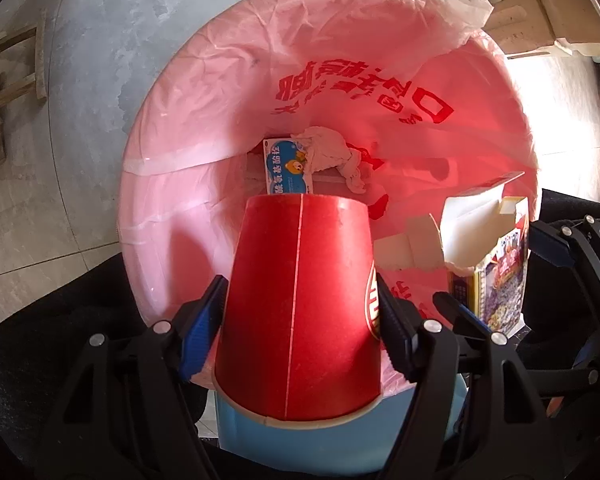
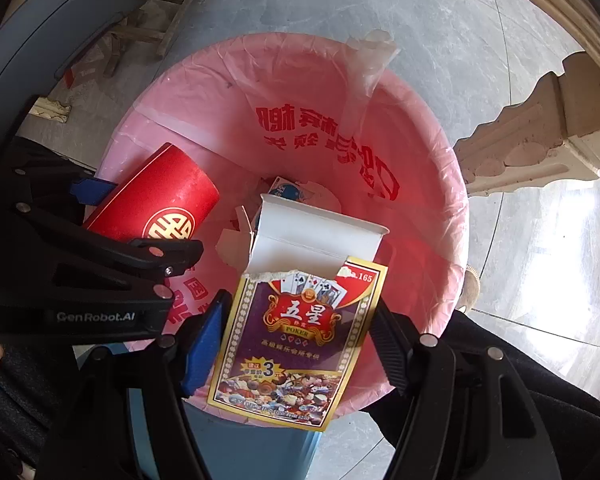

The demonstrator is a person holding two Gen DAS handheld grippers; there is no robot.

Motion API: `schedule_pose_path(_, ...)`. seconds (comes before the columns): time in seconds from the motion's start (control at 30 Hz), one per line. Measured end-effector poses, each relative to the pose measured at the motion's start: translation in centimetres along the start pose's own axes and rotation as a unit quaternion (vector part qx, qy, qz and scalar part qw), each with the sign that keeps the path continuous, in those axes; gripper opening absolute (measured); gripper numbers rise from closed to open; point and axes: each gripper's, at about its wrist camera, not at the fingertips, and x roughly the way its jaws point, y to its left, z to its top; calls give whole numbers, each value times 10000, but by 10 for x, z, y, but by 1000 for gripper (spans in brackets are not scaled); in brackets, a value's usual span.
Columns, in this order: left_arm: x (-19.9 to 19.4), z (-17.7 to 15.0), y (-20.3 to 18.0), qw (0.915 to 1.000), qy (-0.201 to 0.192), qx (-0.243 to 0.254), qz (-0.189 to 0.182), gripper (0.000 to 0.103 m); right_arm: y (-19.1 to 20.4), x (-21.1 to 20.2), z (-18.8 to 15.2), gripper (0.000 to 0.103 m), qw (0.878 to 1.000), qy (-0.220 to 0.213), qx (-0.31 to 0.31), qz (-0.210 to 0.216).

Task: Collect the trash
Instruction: 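Lower both tools into the bin and open them to drop cup and card box, then raise both open tools from the bin back over the table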

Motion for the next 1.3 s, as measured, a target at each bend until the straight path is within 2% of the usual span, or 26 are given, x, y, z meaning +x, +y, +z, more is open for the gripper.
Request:
schedule_pose_path(0.27,-3,2,1,10000,-26,21,44,73,4,-6,-2,68,9999,-57,-110,1)
schedule_pose_path(0.37,-3,3,2,10000,2,7,81,82,7,-7,-1,68,9998,-56,-164,-50)
schedule_pose_path(1.3,-10,-2,0,9994,-127,102,303,83,15,-9,-1,69,9996,-105,-260,-105)
